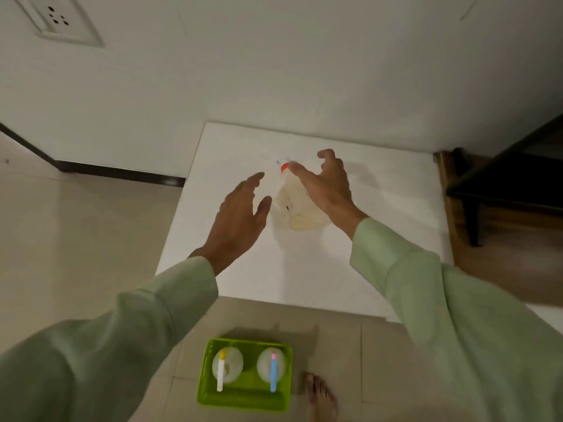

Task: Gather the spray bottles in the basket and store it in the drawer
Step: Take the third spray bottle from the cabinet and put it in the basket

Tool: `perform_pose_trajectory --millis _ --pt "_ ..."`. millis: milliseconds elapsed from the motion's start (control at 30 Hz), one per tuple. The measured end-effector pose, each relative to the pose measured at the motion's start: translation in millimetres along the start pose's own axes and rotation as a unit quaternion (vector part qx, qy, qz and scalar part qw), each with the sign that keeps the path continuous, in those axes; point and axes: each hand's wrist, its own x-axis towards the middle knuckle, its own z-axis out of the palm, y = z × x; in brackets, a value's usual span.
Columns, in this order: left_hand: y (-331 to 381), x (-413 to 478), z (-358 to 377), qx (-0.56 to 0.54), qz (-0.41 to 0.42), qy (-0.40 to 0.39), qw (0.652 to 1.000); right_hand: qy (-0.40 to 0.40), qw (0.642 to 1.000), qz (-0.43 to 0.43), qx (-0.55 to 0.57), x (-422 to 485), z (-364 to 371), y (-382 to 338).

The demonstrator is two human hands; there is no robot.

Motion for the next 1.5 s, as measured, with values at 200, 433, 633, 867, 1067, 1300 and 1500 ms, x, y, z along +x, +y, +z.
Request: perform_pose_trajectory --millis 200,433,633,867,1067,1300,1500 --pt "-5.0 32.0 22.4 0.035 -0.045 0.005 0.998 -0.139 0.984 0.095 -0.059 54.3 15.5 -0.1" --pt "-7.6 18.4 25.0 0.036 -0.055 0.008 0.998 -0.15 0.984 0.098 0.002 39.8 30.8 2.5" --pt "-9.7 -25.2 9.0 0.022 -0.045 0.003 0.999 -0.093 0.991 0.048 0.08 -19.6 22.5 4.6" --pt "-21.3 -106.2 -32.1 -0.001 -0.01 -0.013 1.0 -0.079 0.975 0.01 0.21 -122.0 22.3 -1.2" --pt "-56.6 -188.1 -59.3 -0.009 -0.003 -0.041 0.999 -0.042 0.962 -0.009 0.271 -228.2 42.7 12.1" --pt "-117.9 -268.4 -19.0 0.0 -0.03 -0.095 0.995 0.058 0.976 0.058 0.203 -320.1 121.2 113.7" --pt "-178.9 -309.1 36.2 0.021 -0.054 -0.122 0.991 0.093 0.975 0.095 0.178 -352.5 210.6 215.1"
